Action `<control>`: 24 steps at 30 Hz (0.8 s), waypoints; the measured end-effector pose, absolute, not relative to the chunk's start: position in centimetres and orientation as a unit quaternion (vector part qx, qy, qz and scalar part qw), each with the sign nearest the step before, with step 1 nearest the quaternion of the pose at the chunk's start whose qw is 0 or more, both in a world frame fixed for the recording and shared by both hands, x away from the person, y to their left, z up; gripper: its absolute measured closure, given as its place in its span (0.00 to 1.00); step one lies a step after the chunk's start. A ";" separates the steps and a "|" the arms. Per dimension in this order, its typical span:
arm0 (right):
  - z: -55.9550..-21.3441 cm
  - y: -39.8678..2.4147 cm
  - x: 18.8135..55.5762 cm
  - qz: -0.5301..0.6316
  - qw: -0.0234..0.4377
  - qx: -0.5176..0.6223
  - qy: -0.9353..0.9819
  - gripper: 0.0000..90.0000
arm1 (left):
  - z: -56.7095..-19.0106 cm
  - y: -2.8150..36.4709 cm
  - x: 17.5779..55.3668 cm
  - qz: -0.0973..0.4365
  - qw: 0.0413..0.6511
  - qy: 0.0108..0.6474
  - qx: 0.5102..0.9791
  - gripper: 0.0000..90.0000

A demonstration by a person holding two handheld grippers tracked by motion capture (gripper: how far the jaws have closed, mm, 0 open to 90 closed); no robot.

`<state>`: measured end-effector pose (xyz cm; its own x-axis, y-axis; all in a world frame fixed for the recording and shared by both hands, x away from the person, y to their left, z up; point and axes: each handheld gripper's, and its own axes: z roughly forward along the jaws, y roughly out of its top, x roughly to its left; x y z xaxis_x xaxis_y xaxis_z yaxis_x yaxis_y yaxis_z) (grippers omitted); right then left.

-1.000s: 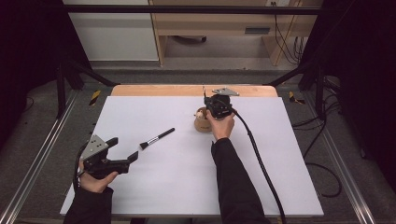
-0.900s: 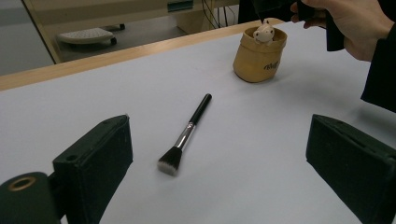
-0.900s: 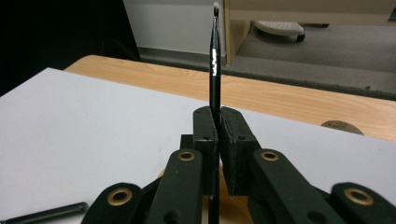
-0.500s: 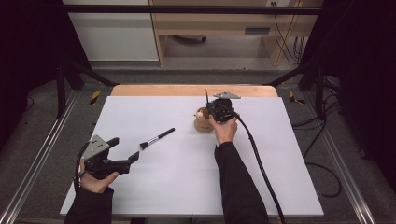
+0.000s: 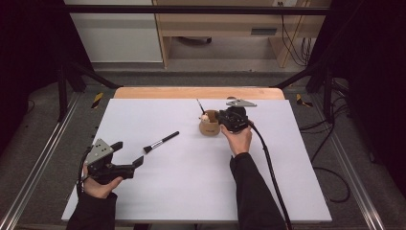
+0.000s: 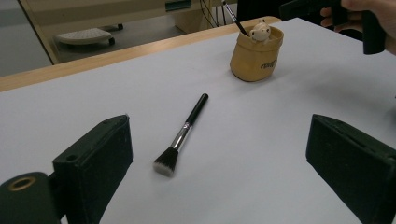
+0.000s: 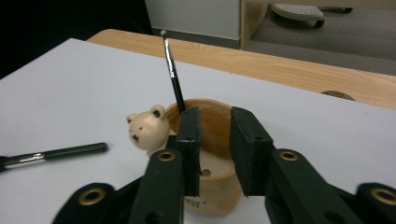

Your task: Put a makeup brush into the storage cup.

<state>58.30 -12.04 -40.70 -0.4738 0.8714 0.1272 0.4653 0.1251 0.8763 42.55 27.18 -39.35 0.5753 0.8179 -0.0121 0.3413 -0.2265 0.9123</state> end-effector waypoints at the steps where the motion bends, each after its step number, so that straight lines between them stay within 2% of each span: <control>1: -40.5 -12.3 57.9 0.475 0.214 0.461 0.718 0.75 | -39.4 27.2 42.6 0.246 0.485 0.390 0.743 0.07; 16: -39.4 -15.0 53.8 0.498 0.203 0.426 0.728 0.35 | -39.7 27.1 42.7 0.245 0.478 0.393 0.746 0.07; 24: -39.2 -16.2 51.9 0.512 0.213 0.408 0.725 0.20 | -39.8 26.9 42.7 0.245 0.474 0.393 0.749 0.07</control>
